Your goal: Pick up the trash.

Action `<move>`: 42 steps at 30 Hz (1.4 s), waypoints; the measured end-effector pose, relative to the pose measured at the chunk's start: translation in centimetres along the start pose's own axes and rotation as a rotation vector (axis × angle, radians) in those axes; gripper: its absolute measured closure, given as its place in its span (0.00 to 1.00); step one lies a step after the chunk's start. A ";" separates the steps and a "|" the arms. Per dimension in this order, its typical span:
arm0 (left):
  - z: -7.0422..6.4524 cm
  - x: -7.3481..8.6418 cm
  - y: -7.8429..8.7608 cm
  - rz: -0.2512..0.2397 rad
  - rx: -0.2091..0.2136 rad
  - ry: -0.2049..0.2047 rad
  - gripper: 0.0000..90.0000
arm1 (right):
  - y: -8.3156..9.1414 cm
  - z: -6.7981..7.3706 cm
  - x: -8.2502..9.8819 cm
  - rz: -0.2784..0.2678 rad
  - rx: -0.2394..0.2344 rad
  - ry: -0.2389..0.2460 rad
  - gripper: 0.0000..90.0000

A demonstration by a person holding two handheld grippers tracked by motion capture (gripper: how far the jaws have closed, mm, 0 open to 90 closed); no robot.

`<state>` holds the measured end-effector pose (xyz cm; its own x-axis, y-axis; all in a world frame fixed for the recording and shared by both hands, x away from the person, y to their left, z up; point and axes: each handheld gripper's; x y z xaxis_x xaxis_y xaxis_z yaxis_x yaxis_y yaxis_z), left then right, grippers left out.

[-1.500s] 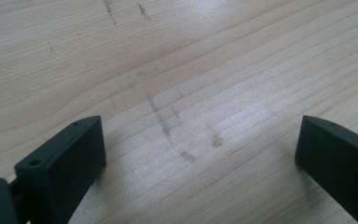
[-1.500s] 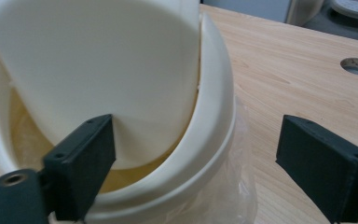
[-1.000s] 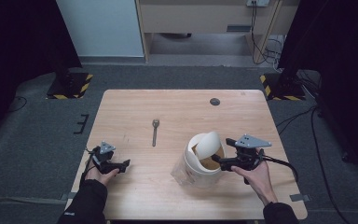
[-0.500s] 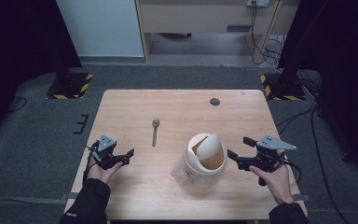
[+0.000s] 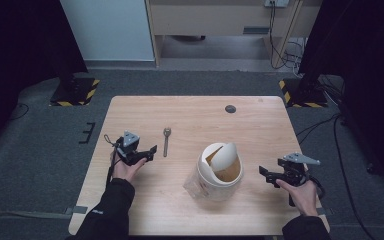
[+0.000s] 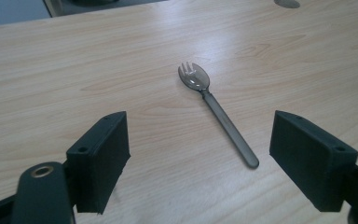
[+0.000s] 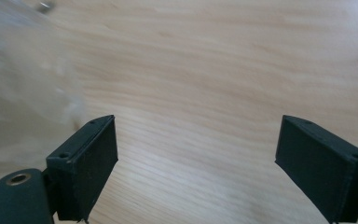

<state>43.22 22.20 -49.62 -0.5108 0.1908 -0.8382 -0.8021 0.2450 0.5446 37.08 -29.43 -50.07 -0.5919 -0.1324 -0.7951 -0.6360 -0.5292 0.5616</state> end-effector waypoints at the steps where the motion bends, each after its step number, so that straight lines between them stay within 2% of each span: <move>1: 0.0 0.0 0.0 0.000 0.000 0.000 0.22 | -0.2 -0.2 0.1 0.013 0.008 -0.007 0.14; 2: -0.5 0.1 -1.4 0.021 -0.006 0.003 0.23 | -0.4 -0.4 0.3 0.033 0.025 0.004 0.14; 4: -1.0 0.4 -2.7 0.054 -0.015 -0.002 0.25 | -0.8 -0.6 0.5 0.064 0.043 0.019 0.14; 5: -1.0 0.4 -2.7 0.054 -0.015 -0.002 0.26 | -0.8 -0.6 0.5 0.064 0.043 0.019 0.14; 6: -1.6 0.8 -4.0 0.085 -0.033 -0.021 0.27 | -1.0 -0.8 0.7 0.083 0.057 0.027 0.14; 8: -2.0 1.1 -5.0 0.118 -0.036 -0.028 0.29 | -1.2 -0.8 0.9 0.090 0.056 0.022 0.15; 9: -2.3 1.0 -5.4 0.123 -0.034 0.001 0.29 | -1.2 -0.7 0.9 0.093 0.049 0.019 0.16; 11: -2.8 0.7 -5.9 0.121 -0.045 -0.003 0.34 | -1.4 -0.7 1.0 0.102 0.039 0.030 0.16; 14: -3.4 0.3 -6.3 0.101 -0.055 -0.012 0.34 | -1.5 -0.5 1.0 0.115 0.031 0.039 0.16; 16: -3.8 0.1 -6.6 0.097 -0.056 -0.002 0.35 | -1.6 -0.5 1.1 0.119 0.029 0.044 0.16; 19: -4.0 -0.1 -6.9 0.108 -0.061 -0.002 0.35 | -1.7 -0.4 1.1 0.128 0.028 0.047 0.16; 22: -4.1 -0.6 -7.6 0.098 -0.086 0.008 0.36 | -1.9 -0.5 1.2 0.138 0.030 0.052 0.16; 27: -4.3 -1.2 -8.5 0.125 -0.105 0.012 0.40 | -2.1 -0.5 1.3 0.150 0.024 0.067 0.16; 28: -4.3 -1.2 -8.7 0.144 -0.105 0.011 0.42 | -2.2 -0.5 1.3 0.159 0.019 0.065 0.16; 33: -4.4 -1.2 -8.7 0.145 -0.108 -0.004 0.59 | -2.5 -0.4 1.4 0.169 0.013 0.084 0.16; 39: -4.5 -1.3 -8.5 0.152 -0.085 -0.021 0.82 | -2.8 -0.3 1.7 0.198 0.018 0.090 0.16; 42: -4.3 -1.3 -8.5 0.156 -0.065 -0.027 0.88 | -2.8 -0.3 1.7 0.198 0.018 0.092 0.15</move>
<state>49.36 15.82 -53.24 -0.6227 0.2473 -0.7423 -0.7326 0.1490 0.6642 37.99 -28.39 -53.12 -0.6589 -0.3083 -0.6861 -0.5213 -0.4704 0.7120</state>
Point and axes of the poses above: each handheld gripper's, and its own axes: y roughly backward along the jaws, x roughly out of its underside, z roughly to its left, and after that the axes turned 8 degrees about -x, right-handed
